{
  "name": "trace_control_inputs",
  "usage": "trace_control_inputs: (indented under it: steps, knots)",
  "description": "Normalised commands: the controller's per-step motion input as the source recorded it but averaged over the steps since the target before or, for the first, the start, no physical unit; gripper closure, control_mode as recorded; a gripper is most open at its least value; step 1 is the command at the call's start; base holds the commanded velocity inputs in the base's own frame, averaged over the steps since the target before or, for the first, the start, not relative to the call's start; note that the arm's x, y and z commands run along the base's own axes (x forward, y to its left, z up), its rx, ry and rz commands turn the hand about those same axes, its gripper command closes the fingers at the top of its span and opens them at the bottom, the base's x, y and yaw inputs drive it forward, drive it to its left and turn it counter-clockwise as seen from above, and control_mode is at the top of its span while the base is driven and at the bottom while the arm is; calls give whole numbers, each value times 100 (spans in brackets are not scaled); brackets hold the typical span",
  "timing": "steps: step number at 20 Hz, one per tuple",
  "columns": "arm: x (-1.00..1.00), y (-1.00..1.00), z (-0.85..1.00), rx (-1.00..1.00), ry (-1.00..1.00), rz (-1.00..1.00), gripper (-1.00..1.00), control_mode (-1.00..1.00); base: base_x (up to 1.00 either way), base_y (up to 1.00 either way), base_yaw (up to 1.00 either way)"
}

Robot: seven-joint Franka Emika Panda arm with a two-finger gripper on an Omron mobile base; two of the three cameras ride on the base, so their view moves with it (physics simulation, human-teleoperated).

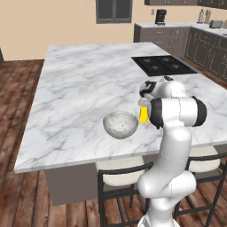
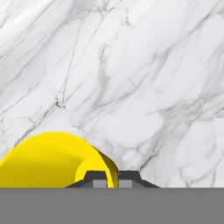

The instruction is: Place the cup inside the bowl on the dining table and move the bowl to any counter.

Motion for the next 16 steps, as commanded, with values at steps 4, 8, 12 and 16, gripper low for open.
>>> trace_control_inputs:
  steps: [4,8,12,16]
  knots:
    - [-4,2,48,0,0,13,100,-100,0,0,0]
    - [-11,0,36,0,0,12,100,-100,0,0,0]
    - [-16,0,26,0,0,12,100,-100,0,0,0]
    - [-6,11,12,0,0,13,100,-100,0,0,0]
